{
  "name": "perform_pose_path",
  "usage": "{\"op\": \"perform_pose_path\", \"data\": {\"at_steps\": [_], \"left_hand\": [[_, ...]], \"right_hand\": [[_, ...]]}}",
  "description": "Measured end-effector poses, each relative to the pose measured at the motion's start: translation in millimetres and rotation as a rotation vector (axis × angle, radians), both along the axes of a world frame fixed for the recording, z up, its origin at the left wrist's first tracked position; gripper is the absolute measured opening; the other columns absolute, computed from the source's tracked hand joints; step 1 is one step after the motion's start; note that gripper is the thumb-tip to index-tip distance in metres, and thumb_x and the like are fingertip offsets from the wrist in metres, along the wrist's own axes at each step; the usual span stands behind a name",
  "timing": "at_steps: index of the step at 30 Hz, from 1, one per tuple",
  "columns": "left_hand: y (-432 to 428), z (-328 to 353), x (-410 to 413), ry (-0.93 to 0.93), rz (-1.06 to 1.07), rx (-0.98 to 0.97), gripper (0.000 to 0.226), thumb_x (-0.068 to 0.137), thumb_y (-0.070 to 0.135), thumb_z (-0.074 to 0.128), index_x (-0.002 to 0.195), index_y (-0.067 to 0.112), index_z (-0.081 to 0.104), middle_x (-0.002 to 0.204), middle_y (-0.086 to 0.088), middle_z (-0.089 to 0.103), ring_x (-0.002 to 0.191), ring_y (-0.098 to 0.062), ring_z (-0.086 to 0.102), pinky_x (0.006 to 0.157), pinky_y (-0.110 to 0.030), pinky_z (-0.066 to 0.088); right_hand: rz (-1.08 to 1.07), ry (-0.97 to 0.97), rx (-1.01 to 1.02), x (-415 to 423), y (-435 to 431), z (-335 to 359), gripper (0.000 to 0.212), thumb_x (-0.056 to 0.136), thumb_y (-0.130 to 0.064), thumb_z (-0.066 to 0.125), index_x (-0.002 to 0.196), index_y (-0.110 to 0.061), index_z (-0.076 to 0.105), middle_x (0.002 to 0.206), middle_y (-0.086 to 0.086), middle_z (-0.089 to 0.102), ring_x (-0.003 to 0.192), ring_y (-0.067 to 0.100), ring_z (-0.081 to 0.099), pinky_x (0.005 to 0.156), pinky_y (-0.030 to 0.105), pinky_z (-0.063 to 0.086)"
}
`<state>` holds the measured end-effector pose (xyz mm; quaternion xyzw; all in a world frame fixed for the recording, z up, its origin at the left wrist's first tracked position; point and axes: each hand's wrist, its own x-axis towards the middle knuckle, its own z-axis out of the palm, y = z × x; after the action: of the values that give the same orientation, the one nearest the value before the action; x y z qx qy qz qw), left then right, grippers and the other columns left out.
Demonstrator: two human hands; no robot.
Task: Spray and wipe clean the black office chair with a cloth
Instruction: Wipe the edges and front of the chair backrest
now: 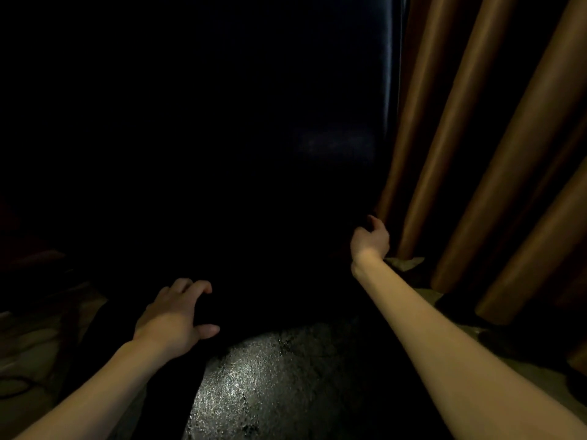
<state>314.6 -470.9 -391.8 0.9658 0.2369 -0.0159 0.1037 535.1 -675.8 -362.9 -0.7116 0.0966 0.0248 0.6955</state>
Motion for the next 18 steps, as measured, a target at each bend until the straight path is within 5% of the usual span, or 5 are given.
{"op": "perform_pose_path", "data": {"at_steps": [10, 15, 18], "left_hand": [[-4, -2, -1, -0.039, -0.001, 0.05, 0.066, 0.079, 0.048, 0.066, 0.134, 0.035, 0.031, 0.138, 0.006, 0.03, 0.125, -0.018, 0.035, 0.1, -0.03, 0.038], [-7, 0, -2, -0.006, 0.013, 0.064, 0.068, 0.08, 0.049, 0.064, 0.136, 0.034, 0.029, 0.141, 0.005, 0.028, 0.127, -0.019, 0.034, 0.101, -0.03, 0.037], [-11, 3, -1, 0.009, 0.014, 0.047, 0.068, 0.081, 0.048, 0.064, 0.138, 0.034, 0.028, 0.142, 0.005, 0.028, 0.128, -0.018, 0.033, 0.102, -0.028, 0.036]], "right_hand": [[0.031, -0.106, 0.016, -9, 10, -2, 0.042, 0.095, -0.005, 0.043, 0.136, -0.013, 0.044, 0.142, 0.004, 0.038, 0.128, 0.021, 0.042, 0.111, 0.035, 0.033], [0.234, -0.211, -0.021, -27, -11, -2, 0.031, 0.089, -0.007, 0.051, 0.107, -0.03, 0.061, 0.12, 0.002, 0.056, 0.112, 0.023, 0.055, 0.1, 0.043, 0.045], [0.158, -0.329, -0.004, -40, -28, 20, 0.034, 0.077, -0.016, 0.054, 0.104, -0.036, 0.063, 0.111, 0.001, 0.064, 0.105, 0.019, 0.06, 0.096, 0.044, 0.048]]}}
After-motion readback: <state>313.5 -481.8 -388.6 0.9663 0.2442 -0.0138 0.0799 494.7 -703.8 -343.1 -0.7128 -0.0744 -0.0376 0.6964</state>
